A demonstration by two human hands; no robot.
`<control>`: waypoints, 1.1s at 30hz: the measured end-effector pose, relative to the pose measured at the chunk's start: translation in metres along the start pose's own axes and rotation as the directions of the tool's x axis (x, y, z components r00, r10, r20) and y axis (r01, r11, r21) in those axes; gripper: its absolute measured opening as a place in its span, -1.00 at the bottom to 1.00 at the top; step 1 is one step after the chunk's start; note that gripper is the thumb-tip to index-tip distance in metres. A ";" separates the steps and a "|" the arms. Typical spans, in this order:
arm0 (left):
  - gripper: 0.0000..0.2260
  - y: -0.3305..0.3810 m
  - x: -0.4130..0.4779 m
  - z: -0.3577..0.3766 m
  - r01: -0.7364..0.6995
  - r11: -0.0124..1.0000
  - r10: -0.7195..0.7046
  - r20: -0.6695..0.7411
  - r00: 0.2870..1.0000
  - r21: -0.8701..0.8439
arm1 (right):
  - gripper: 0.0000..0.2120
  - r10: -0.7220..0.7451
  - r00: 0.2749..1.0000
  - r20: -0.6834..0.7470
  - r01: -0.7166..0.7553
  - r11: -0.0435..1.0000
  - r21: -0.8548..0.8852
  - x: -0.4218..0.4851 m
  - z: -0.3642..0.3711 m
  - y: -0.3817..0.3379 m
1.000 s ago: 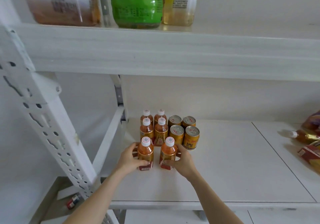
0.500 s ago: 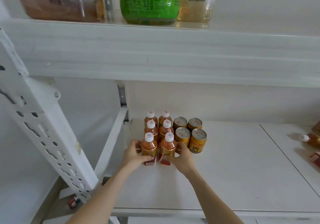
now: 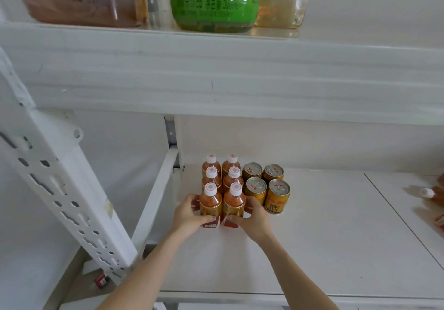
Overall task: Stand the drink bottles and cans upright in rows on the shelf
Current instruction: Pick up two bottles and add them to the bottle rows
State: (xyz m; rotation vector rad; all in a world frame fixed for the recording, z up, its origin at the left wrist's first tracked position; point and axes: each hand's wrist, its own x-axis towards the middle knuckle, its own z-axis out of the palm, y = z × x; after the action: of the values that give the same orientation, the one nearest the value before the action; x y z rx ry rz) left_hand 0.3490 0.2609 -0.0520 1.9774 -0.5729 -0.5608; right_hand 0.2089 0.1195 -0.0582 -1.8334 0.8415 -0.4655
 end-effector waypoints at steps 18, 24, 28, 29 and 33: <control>-0.21 -0.013 -0.063 0.024 -0.277 0.758 0.429 -0.131 0.894 0.591 | -0.30 -0.266 0.963 -0.040 0.176 0.737 -0.652 -0.047 -0.060 0.028; -0.25 -0.010 -0.094 0.060 -0.289 0.640 0.477 -0.074 0.876 0.712 | -0.28 -0.234 0.972 -0.015 0.124 0.566 -0.815 -0.068 -0.102 0.055; -0.27 0.001 -0.113 0.095 -0.326 0.615 0.506 -0.042 0.862 0.718 | -0.29 -0.223 0.975 0.009 0.126 0.515 -0.848 -0.082 -0.138 0.068; -0.28 0.005 -0.118 0.104 -0.330 0.618 0.504 -0.038 0.863 0.714 | -0.29 -0.221 0.975 0.018 0.130 0.504 -0.854 -0.086 -0.148 0.071; -0.35 0.023 -0.134 0.143 -0.324 0.612 0.472 -0.004 0.881 0.722 | -0.28 -0.213 0.977 0.029 0.129 0.475 -0.870 -0.099 -0.191 0.085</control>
State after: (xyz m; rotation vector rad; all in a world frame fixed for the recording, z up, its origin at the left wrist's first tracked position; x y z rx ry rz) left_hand 0.1540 0.2353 -0.0728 2.4576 -1.2079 0.1983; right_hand -0.0114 0.0493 -0.0525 -2.9029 1.0612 -0.2263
